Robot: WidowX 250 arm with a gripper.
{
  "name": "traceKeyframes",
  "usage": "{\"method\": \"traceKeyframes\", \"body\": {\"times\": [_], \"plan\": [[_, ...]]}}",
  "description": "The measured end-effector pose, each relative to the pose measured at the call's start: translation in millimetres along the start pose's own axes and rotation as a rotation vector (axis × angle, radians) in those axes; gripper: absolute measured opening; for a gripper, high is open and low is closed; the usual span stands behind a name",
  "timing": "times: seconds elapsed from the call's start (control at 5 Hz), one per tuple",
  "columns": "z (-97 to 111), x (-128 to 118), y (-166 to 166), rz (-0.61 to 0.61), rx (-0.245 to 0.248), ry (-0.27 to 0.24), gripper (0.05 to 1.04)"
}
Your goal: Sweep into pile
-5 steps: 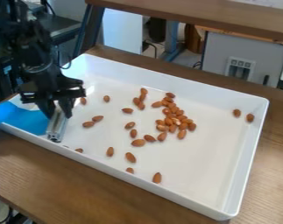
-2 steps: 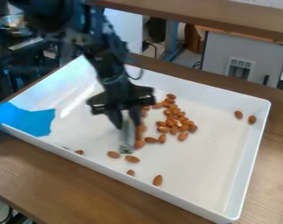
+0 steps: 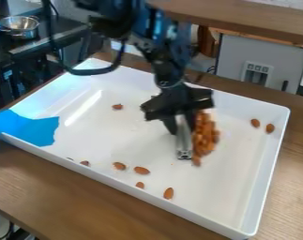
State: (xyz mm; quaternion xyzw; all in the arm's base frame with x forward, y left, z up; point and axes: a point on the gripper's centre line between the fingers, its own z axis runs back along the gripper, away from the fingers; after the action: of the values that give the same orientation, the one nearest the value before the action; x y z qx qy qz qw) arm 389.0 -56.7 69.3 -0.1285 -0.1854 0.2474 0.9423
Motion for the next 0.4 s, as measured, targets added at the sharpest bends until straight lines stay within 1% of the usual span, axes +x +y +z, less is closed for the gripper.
{"method": "traceKeyframes", "body": {"times": [0.2,0.4], "plan": [[-5,1,-30,0.02,-0.054,0.04,0.35],[10,12,-60,0.062,-0.148,0.064,0.35]]}}
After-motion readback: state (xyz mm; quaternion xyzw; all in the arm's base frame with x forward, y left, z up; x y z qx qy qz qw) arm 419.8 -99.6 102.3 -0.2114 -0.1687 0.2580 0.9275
